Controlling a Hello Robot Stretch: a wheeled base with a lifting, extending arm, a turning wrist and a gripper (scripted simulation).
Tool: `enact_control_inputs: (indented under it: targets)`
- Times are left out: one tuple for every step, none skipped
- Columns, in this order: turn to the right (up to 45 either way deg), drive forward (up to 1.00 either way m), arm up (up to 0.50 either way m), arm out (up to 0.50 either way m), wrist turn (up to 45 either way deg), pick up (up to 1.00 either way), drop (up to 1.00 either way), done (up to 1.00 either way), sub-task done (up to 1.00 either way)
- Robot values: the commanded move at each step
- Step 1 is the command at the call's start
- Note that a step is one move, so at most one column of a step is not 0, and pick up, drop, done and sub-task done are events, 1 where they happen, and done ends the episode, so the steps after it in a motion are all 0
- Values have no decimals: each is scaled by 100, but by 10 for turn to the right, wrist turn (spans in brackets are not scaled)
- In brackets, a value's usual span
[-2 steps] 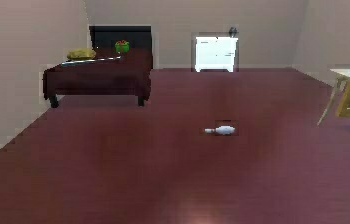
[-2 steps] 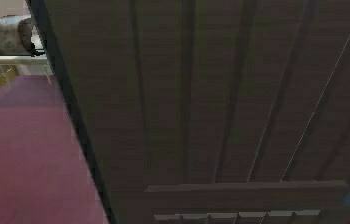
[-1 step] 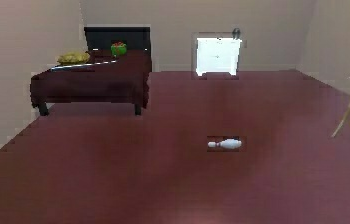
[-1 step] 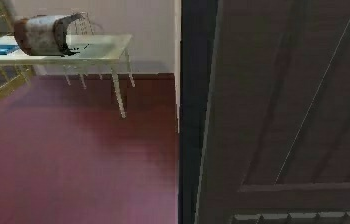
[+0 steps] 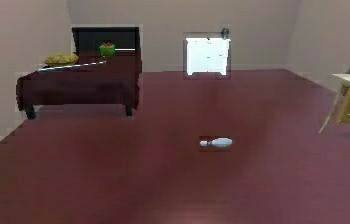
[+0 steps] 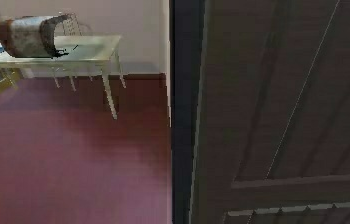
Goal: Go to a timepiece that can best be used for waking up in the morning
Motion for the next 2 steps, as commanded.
enact_control_inputs:
  targets:
    - [-450, 0, 0, 0, 0, 0, 0, 0, 0]
    - [0, 10, 0, 0, 0, 0, 0, 0, 0]
